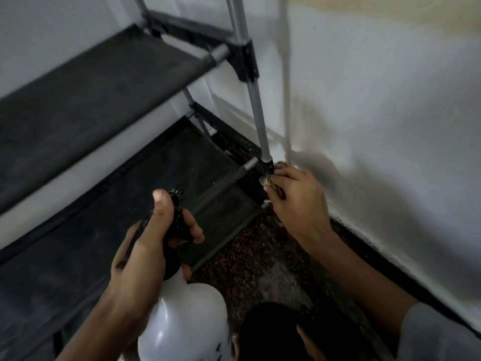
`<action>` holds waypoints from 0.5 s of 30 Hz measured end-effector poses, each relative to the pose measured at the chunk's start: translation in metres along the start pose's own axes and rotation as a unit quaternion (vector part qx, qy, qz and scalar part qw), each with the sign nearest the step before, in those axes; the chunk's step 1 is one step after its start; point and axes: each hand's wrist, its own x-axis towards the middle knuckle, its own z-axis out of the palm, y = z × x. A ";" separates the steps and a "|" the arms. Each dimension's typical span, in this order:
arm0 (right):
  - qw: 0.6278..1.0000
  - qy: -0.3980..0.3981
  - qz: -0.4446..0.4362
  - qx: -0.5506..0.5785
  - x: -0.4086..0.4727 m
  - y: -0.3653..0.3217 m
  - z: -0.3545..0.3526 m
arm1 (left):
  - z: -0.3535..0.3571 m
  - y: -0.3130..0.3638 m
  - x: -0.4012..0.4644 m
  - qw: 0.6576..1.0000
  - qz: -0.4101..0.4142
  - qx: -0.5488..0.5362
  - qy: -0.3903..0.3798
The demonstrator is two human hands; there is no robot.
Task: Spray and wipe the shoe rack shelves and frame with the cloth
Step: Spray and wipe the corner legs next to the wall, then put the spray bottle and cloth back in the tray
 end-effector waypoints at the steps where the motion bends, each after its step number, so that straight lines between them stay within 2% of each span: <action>1: 1.000 0.006 -0.014 -0.001 0.005 -0.005 -0.009 | -0.005 0.006 -0.005 1.000 0.012 -0.001 0.002; 7: 0.992 0.068 -0.101 0.019 0.037 -0.052 -0.071 | -0.032 0.048 -0.046 0.997 0.066 0.015 0.034; 9: 0.986 0.098 -0.132 0.018 0.056 -0.076 -0.095 | -0.042 0.064 -0.063 0.994 0.088 0.018 0.061; 13: 0.985 0.075 -0.154 0.003 0.087 -0.116 -0.142 | -0.064 0.093 -0.100 0.979 0.137 0.017 0.148; 15: 0.980 0.095 -0.177 0.014 0.096 -0.140 -0.167 | -0.074 0.107 -0.119 0.974 0.147 0.012 0.174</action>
